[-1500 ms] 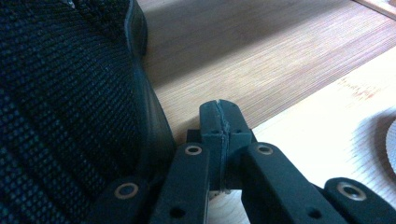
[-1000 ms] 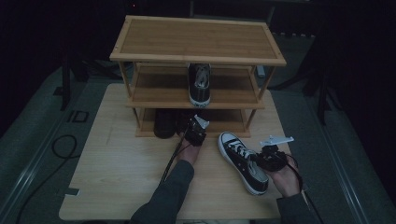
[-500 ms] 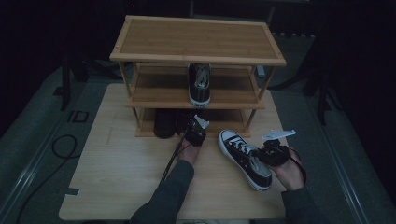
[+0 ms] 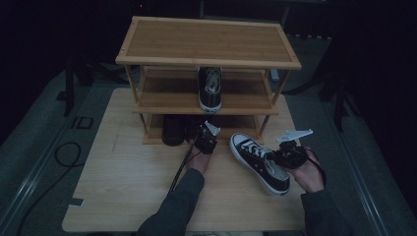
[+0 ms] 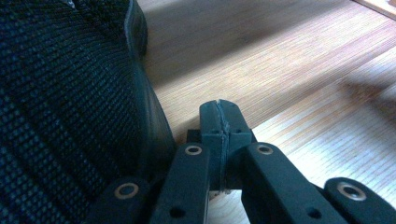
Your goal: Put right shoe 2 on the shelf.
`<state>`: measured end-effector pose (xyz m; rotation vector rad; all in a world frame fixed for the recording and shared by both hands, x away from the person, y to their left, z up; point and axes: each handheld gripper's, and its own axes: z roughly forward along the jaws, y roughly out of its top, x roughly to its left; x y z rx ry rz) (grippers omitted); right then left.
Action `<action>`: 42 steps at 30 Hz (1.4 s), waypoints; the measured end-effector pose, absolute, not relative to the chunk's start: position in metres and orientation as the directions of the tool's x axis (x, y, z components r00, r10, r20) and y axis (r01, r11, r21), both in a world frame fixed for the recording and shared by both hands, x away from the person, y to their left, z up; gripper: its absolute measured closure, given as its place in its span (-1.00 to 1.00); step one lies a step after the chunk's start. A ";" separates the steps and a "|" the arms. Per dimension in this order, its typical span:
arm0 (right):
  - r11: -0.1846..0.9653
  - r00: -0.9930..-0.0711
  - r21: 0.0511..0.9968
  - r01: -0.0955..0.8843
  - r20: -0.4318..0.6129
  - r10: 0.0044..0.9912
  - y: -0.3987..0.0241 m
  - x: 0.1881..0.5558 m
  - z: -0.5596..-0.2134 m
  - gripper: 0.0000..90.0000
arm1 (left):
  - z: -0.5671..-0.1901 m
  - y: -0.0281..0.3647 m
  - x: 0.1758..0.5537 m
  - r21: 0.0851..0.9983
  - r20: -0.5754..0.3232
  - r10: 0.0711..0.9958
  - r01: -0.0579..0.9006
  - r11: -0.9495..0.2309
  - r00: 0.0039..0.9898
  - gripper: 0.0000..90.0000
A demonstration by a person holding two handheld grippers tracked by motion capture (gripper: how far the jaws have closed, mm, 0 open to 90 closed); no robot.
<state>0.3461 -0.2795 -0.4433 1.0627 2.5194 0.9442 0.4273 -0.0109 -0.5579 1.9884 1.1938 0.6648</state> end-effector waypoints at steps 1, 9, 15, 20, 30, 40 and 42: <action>0.529 -0.706 0.648 0.548 0.019 0.708 -0.280 0.346 -0.442 0.94 | -0.558 -0.011 0.427 0.787 0.066 0.896 0.528 -0.318 0.440 1.00; 0.555 -0.735 0.652 0.516 0.005 0.678 -0.282 0.351 -0.431 0.94 | -0.558 -0.011 0.427 0.787 0.067 0.895 0.528 -0.319 0.440 1.00; 0.562 -0.751 0.662 0.496 0.002 0.660 -0.284 0.353 -0.420 0.94 | -0.558 -0.011 0.427 0.787 0.066 0.896 0.528 -0.318 0.440 1.00; 0.575 -0.768 0.663 0.480 0.000 0.640 -0.284 0.356 -0.412 0.94 | -0.558 -0.011 0.427 0.788 0.066 0.896 0.528 -0.318 0.440 1.00; 0.594 -0.791 0.664 0.456 -0.004 0.612 -0.282 0.362 -0.401 0.94 | -0.558 -0.011 0.427 0.787 0.066 0.896 0.528 -0.317 0.440 1.00; 0.586 -0.810 0.680 0.442 0.023 0.585 -0.283 0.368 -0.385 0.94 | -0.558 -0.011 0.427 0.790 0.063 0.897 0.528 -0.313 0.437 1.00; 0.585 -0.814 0.684 0.436 0.022 0.581 -0.283 0.368 -0.382 0.94 | -0.558 -0.011 0.427 0.790 0.063 0.897 0.528 -0.313 0.437 1.00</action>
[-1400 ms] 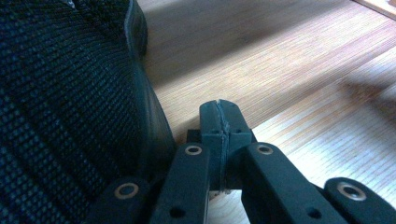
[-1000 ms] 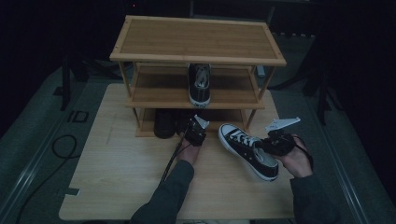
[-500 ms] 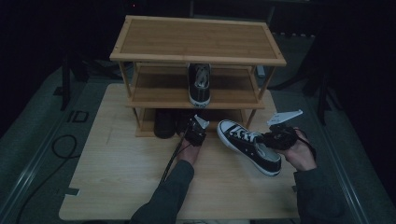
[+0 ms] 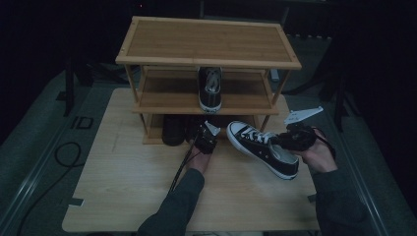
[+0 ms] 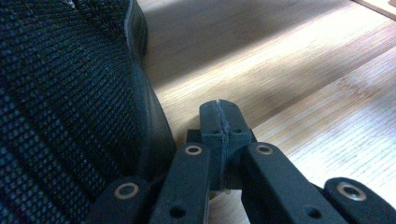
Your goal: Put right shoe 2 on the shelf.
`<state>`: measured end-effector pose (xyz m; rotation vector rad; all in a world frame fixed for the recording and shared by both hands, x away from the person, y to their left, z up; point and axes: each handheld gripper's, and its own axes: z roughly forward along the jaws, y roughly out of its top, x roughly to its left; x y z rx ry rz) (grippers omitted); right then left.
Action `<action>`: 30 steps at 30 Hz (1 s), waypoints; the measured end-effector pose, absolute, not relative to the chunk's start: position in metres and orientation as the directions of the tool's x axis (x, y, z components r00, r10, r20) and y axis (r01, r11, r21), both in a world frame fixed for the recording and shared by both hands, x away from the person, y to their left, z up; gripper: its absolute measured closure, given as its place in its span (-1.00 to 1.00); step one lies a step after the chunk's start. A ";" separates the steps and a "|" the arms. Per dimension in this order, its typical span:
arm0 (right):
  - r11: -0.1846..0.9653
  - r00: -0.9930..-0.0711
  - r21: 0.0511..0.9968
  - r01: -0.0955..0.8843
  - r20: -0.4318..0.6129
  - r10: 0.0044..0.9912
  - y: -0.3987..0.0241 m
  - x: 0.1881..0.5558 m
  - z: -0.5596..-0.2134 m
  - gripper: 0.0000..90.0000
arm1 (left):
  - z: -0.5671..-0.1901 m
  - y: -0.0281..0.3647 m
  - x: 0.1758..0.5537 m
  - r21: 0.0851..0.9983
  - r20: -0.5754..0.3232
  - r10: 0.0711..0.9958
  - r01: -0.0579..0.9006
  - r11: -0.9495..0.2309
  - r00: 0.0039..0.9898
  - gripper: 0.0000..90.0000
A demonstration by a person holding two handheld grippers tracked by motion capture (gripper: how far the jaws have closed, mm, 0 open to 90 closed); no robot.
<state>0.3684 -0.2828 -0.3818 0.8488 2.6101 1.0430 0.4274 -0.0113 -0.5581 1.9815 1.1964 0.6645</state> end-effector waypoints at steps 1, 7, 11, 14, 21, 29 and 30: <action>0.585 -0.814 0.684 0.435 0.020 0.581 -0.283 0.369 -0.381 0.94 | -0.558 -0.011 0.427 0.790 0.064 0.897 0.528 -0.313 0.437 1.00; 0.598 -0.817 0.680 0.424 0.002 0.576 -0.280 0.369 -0.370 0.94 | -0.558 -0.011 0.427 0.789 0.063 0.897 0.528 -0.314 0.438 1.00; 0.595 -0.820 0.690 0.413 -0.004 0.573 -0.279 0.370 -0.364 0.94 | -0.558 -0.011 0.428 0.789 0.068 0.895 0.525 -0.318 0.440 1.00; 0.589 -0.822 0.696 0.410 0.002 0.570 -0.279 0.369 -0.359 0.94 | -0.558 -0.011 0.428 0.790 0.068 0.895 0.525 -0.319 0.441 1.00; 0.587 -0.826 0.705 0.399 -0.002 0.563 -0.277 0.368 -0.350 0.94 | -0.558 -0.012 0.428 0.795 0.062 0.899 0.523 -0.307 0.434 1.00; 0.595 -0.832 0.704 0.387 -0.011 0.554 -0.277 0.364 -0.343 0.94 | -0.559 -0.012 0.428 0.797 0.062 0.899 0.521 -0.306 0.433 1.00; 0.594 -0.833 0.708 0.383 -0.012 0.552 -0.278 0.363 -0.342 0.94 | -0.559 -0.012 0.428 0.797 0.062 0.899 0.521 -0.306 0.433 1.00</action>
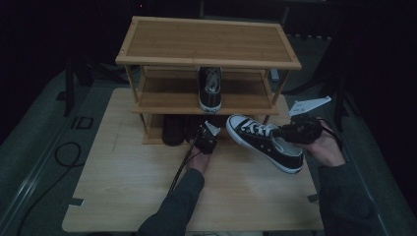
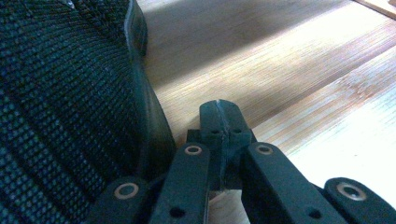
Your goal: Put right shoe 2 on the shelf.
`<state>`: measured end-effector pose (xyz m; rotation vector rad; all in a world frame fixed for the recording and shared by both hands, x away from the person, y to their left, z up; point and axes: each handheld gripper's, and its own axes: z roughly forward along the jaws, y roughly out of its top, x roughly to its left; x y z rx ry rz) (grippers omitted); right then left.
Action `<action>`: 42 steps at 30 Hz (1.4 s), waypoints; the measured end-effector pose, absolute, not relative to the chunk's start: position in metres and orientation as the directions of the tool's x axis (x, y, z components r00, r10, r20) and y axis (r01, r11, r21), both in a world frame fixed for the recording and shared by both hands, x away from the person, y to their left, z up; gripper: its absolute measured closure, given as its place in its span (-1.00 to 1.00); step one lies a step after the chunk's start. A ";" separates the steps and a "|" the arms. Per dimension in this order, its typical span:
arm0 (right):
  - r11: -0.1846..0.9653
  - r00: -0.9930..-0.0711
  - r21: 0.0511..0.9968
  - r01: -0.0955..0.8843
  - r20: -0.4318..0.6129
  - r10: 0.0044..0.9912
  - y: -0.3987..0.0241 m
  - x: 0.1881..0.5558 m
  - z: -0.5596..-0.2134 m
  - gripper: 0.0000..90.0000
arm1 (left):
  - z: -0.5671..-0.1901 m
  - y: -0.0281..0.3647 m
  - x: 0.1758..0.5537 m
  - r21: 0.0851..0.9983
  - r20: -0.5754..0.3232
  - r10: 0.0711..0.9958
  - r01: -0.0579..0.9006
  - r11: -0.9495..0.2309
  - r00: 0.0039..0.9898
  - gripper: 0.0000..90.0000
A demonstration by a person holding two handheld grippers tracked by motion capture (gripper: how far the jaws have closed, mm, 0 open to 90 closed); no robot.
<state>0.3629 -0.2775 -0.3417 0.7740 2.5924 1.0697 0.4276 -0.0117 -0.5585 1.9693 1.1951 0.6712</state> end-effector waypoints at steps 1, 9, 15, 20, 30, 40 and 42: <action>0.591 -0.834 0.710 0.383 -0.010 0.552 -0.278 0.362 -0.341 0.94 | -0.559 -0.012 0.428 0.797 0.062 0.899 0.521 -0.306 0.433 1.00; 0.583 -0.834 0.726 0.365 -0.023 0.551 -0.278 0.360 -0.327 0.94 | -0.558 -0.011 0.428 0.783 0.071 0.891 0.528 -0.328 0.448 1.00; 0.585 -0.837 0.728 0.359 -0.027 0.547 -0.276 0.359 -0.323 0.94 | -0.558 -0.011 0.427 0.790 0.065 0.896 0.525 -0.315 0.439 1.00; 0.581 -0.836 0.733 0.352 -0.032 0.548 -0.276 0.359 -0.318 0.94 | -0.558 -0.011 0.427 0.790 0.066 0.896 0.525 -0.316 0.439 1.00; 0.568 -0.823 0.744 0.352 -0.043 0.566 -0.276 0.362 -0.306 0.94 | -0.558 -0.011 0.427 0.791 0.066 0.896 0.524 -0.315 0.439 1.00; 0.547 -0.788 0.747 0.379 -0.048 0.613 -0.266 0.384 -0.306 0.94 | -0.558 -0.011 0.427 0.788 0.066 0.894 0.526 -0.318 0.443 1.00; 0.538 -0.779 0.749 0.386 -0.048 0.625 -0.264 0.389 -0.306 0.94 | -0.558 -0.011 0.427 0.788 0.064 0.895 0.528 -0.317 0.442 1.00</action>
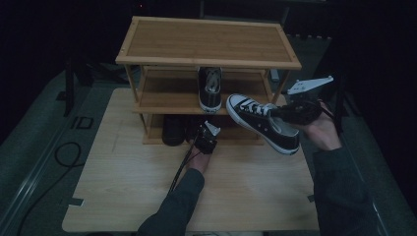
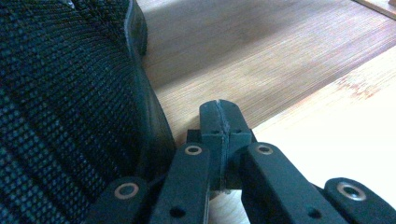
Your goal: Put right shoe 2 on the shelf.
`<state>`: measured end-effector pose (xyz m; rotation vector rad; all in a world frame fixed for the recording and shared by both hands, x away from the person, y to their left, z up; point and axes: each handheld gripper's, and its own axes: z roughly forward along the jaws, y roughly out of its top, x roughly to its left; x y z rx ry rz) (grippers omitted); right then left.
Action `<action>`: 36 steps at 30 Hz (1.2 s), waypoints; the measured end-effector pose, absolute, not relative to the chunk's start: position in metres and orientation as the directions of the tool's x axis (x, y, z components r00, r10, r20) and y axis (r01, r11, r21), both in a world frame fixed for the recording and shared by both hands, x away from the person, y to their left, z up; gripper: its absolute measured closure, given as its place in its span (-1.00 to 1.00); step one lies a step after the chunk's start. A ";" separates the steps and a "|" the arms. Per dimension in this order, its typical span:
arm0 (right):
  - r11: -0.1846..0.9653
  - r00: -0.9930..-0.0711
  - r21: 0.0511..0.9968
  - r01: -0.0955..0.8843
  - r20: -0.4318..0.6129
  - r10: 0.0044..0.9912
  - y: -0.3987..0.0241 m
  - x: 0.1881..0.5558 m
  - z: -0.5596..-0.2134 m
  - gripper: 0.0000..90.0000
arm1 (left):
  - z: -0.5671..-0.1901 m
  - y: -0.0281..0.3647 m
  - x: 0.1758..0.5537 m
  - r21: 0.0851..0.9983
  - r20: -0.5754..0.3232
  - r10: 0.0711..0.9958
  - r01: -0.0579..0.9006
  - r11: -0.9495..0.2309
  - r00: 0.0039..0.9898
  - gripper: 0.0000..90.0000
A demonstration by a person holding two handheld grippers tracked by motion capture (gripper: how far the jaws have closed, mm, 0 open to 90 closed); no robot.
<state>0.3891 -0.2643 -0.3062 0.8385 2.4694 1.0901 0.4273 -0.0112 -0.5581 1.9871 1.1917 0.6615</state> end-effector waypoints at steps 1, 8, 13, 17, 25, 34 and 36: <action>0.533 -0.775 0.750 0.391 -0.044 0.630 -0.263 0.392 -0.306 0.94 | -0.558 -0.011 0.427 0.788 0.063 0.895 0.528 -0.317 0.442 1.00; 0.512 -0.746 0.755 0.410 -0.045 0.664 -0.254 0.409 -0.308 0.94 | -0.558 -0.011 0.427 0.789 0.062 0.895 0.528 -0.315 0.442 1.00; 0.487 -0.727 0.765 0.421 -0.036 0.686 -0.246 0.419 -0.311 0.94 | -0.558 -0.011 0.427 0.788 0.062 0.895 0.528 -0.316 0.442 1.00; 0.475 -0.711 0.769 0.428 -0.038 0.702 -0.241 0.425 -0.312 0.94 | -0.558 -0.011 0.427 0.788 0.062 0.895 0.528 -0.315 0.441 1.00; 0.422 -0.657 0.786 0.451 -0.028 0.753 -0.232 0.437 -0.319 0.94 | -0.558 -0.011 0.428 0.788 0.071 0.894 0.525 -0.323 0.443 1.00; 0.414 -0.640 0.787 0.456 -0.033 0.768 -0.232 0.440 -0.327 0.78 | -0.558 -0.011 0.428 0.786 0.075 0.892 0.525 -0.328 0.445 1.00; 0.427 -0.641 0.777 0.463 -0.039 0.766 -0.232 0.440 -0.326 0.70 | -0.558 -0.010 0.428 0.785 0.075 0.892 0.525 -0.328 0.446 1.00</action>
